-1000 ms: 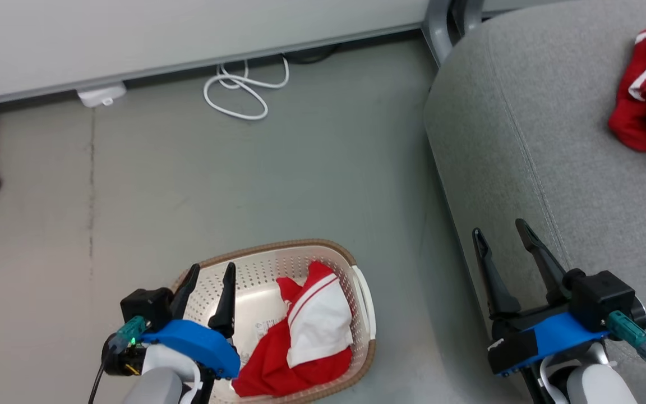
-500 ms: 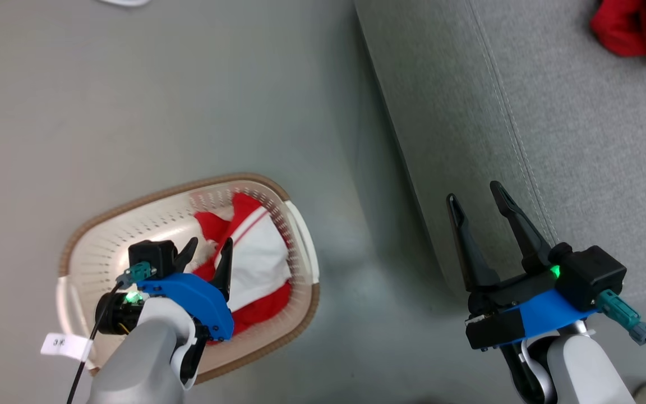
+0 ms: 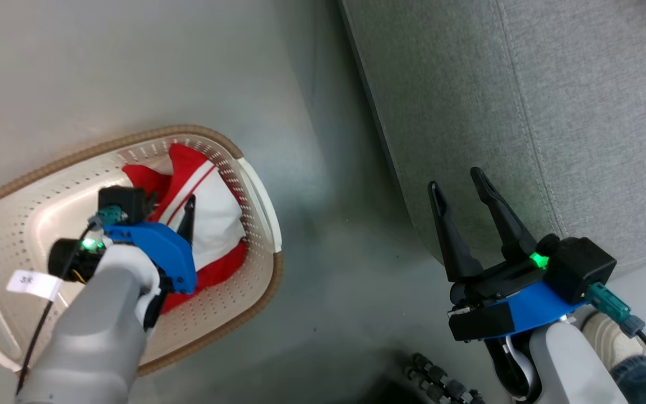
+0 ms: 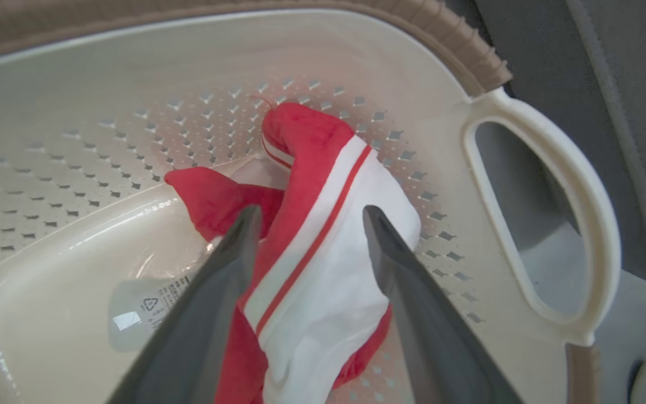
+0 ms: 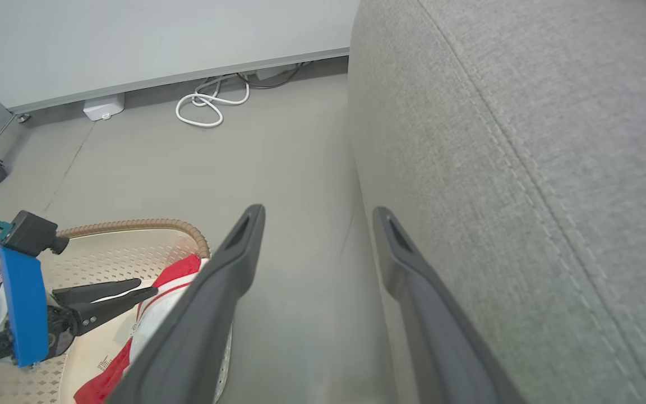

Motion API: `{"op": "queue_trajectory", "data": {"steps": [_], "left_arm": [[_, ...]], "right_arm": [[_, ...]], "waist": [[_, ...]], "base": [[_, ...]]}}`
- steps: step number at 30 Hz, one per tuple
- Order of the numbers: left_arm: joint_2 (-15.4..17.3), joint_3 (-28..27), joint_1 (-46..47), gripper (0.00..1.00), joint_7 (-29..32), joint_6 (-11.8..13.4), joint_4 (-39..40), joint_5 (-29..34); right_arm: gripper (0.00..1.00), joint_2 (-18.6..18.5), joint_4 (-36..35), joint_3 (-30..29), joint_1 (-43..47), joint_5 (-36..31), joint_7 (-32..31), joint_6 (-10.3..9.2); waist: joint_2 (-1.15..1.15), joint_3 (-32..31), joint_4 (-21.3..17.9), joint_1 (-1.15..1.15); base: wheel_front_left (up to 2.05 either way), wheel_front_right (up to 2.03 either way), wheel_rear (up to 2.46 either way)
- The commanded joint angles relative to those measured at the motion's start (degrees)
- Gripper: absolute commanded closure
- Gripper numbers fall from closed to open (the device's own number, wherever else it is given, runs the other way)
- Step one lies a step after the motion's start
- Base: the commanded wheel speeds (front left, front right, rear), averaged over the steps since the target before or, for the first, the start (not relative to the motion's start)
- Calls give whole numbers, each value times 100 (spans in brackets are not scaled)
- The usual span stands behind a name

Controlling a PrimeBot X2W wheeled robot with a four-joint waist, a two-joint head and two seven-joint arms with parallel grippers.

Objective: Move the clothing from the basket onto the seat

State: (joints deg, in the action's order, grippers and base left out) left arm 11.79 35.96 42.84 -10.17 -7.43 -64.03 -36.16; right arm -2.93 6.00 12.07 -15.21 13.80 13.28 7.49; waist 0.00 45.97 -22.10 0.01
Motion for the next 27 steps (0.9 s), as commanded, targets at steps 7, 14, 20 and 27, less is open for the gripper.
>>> {"op": "queue_trajectory", "data": {"steps": [7, 14, 20, 27], "left_arm": [[176, 205, 525, 0, 136, -7, -449, 3], [219, 316, 676, 0, 330, -7, -645, -125], [312, 514, 740, 100, 442, -7, -661, -289], [425, 740, 800, 100, 387, -7, -584, -567]], "right_arm": [[0, 6, 109, 148, -218, 170, 150, 1], [0, 6, 112, 190, -206, 242, 182, 1], [0, 6, 140, 235, -258, 296, 201, 2], [0, 6, 180, 318, -396, 339, 197, 1]], "waist": [[0, 472, -206, -1], [0, 580, -228, -1], [0, 660, -263, -1], [0, 683, -293, -1]], "base": [[0, 0, 0], [0, 0, 0], [0, 0, 0], [0, 0, 0]]}}
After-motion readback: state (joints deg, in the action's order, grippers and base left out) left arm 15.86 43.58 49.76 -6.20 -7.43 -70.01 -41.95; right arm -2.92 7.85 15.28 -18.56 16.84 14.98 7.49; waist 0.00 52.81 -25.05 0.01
